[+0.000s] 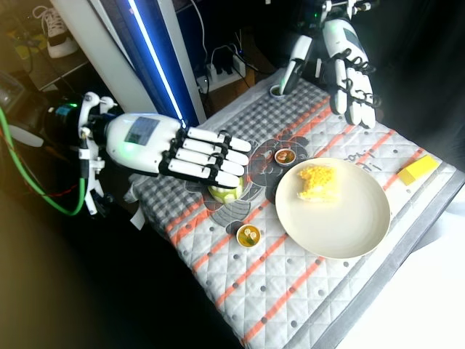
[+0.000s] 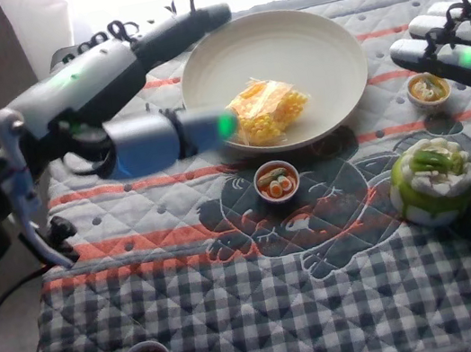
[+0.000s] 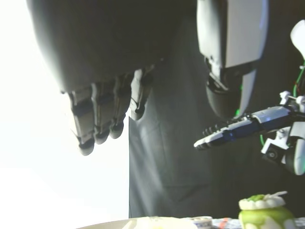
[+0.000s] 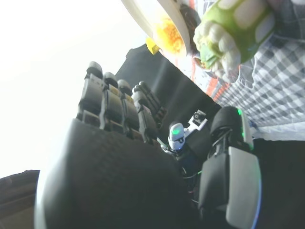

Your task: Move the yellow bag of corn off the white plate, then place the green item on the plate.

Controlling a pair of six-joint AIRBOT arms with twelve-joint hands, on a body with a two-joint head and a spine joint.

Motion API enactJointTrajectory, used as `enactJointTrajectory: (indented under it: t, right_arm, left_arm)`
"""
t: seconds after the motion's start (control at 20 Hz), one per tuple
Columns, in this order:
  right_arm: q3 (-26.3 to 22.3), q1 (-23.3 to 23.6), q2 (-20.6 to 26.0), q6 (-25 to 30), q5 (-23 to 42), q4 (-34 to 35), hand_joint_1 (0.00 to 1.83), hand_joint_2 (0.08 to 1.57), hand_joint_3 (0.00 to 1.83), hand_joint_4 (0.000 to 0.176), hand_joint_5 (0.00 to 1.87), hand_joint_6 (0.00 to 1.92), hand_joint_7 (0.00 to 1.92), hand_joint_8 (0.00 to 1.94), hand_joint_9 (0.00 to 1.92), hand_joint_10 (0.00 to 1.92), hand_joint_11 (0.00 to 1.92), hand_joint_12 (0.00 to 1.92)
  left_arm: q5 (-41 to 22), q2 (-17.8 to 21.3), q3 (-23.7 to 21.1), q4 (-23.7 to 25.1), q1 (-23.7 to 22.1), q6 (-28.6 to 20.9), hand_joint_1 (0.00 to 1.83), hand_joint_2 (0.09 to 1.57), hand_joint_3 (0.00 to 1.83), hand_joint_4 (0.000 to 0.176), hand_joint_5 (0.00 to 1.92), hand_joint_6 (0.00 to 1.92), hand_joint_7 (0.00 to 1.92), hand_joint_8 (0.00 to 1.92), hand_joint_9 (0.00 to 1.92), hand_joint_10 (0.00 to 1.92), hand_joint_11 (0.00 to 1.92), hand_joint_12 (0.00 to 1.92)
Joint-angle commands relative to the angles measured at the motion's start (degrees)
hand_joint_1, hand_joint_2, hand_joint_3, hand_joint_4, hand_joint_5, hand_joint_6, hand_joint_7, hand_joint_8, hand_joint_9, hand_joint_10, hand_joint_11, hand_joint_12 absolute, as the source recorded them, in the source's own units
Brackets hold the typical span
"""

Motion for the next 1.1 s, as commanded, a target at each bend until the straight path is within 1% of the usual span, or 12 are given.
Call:
enactJointTrajectory:
  t: [0.0,0.1,0.2,0.3,0.4,0.55,0.65,0.75,0.8,0.85,1.0,1.05]
  right_arm:
    - [0.15,0.46,-0.03,-0.28,7.44,0.16,0.47,1.3,0.01,0.036,0.0,0.0,0.0,0.0,0.02,0.06,0.0,0.54]
    - [0.17,0.37,-0.07,-0.28,7.49,0.38,0.48,1.31,0.0,0.037,0.0,0.0,0.0,0.0,0.01,0.03,0.0,0.44]
    - [0.17,0.23,-0.09,-0.27,7.51,0.68,0.47,1.32,0.0,0.026,0.0,0.0,0.0,0.0,0.0,0.01,0.0,0.32]
    - [0.17,0.14,-0.09,-0.26,7.51,0.89,0.48,1.32,0.0,0.026,0.0,0.0,0.0,0.0,0.0,0.0,0.0,0.33]
    - [0.25,0.14,-0.24,-0.26,7.5,0.96,0.5,1.31,0.0,0.025,0.0,0.0,0.0,0.0,0.0,0.0,0.0,0.34]
    - [0.51,0.08,-0.62,-0.24,7.49,1.22,0.47,1.32,0.0,0.039,0.0,0.0,0.0,0.0,0.0,0.0,0.0,0.21]
    - [0.54,0.03,-0.71,-0.14,7.49,1.32,0.46,1.32,0.0,0.042,0.0,0.0,0.0,0.0,0.0,0.0,0.0,0.21]
    - [0.68,-0.01,-0.91,0.06,7.49,1.33,0.52,1.31,0.0,0.027,0.0,0.0,0.0,0.0,0.0,0.0,0.0,0.26]
    - [0.74,-0.08,-0.93,0.33,7.5,1.33,0.53,1.31,0.0,0.025,0.0,0.0,0.0,0.0,0.0,0.0,0.0,0.22]
    - [0.76,-0.15,-0.93,0.51,7.5,1.33,0.51,1.31,0.0,0.03,0.0,0.0,0.0,0.0,0.0,0.0,0.0,0.27]
    - [0.83,-0.24,-0.93,0.82,7.5,1.35,0.52,1.3,0.0,0.042,0.0,0.0,0.0,0.0,0.0,0.0,0.0,0.37]
    - [0.83,-0.27,-0.93,0.88,7.5,1.35,0.56,1.3,0.0,0.033,0.0,0.0,0.0,0.0,0.0,0.0,0.0,0.52]
  left_arm:
    - [-4.96,-0.78,0.81,0.18,-1.67,-0.19,0.46,1.34,0.01,0.0,0.23,0.03,0.26,0.01,0.21,0.42,0.0,1.55]
    - [-1.78,-2.07,2.41,0.3,-3.72,-0.13,0.42,1.32,0.0,0.0,0.22,0.01,0.24,0.0,0.15,0.39,0.0,1.42]
    - [2.71,-3.8,4.34,0.33,-6.76,1.69,0.47,1.28,0.0,0.027,0.23,0.01,0.23,0.0,0.14,0.32,0.0,1.37]
    - [9.47,-6.36,5.76,-2.88,-10.62,11.03,0.62,1.21,0.0,0.043,0.25,0.01,0.22,0.0,0.11,0.31,0.0,1.31]
    - [12.87,-8.59,6.94,-7.13,-11.81,20.08,0.58,1.17,0.0,0.052,0.24,0.0,0.21,0.0,0.11,0.32,0.0,1.36]
    - [17.18,-12.61,10.45,-12.68,-12.58,27.44,0.62,1.12,0.0,0.077,0.29,0.02,0.27,0.01,0.15,0.29,0.0,1.5]
    - [19.51,-15.18,12.95,-18.03,-12.87,33.52,0.66,1.1,0.0,0.069,0.33,0.02,0.3,0.01,0.12,0.42,0.0,1.59]
    - [20.56,-17.2,14.65,-25.21,-12.83,42.32,0.67,1.09,0.0,0.028,0.4,0.05,0.36,0.02,0.0,1.14,0.0,1.85]
    - [20.62,-17.99,15.28,-29.49,-12.71,47.41,0.63,1.08,0.0,0.023,0.41,0.06,0.39,0.03,0.0,1.28,0.0,1.9]
    - [20.62,-18.59,15.91,-32.25,-12.57,50.11,0.67,1.08,0.0,0.008,0.43,0.07,0.37,0.02,0.0,1.23,0.01,1.91]
    - [21.28,-20.39,18.44,-35.48,-11.93,50.97,0.79,1.04,0.0,0.0,0.53,0.1,0.53,0.1,0.09,1.37,0.15,1.92]
    - [21.71,-21.15,19.54,-36.58,-11.68,51.0,0.7,1.08,0.0,0.0,0.46,0.04,0.43,0.29,0.02,1.48,0.13,1.92]
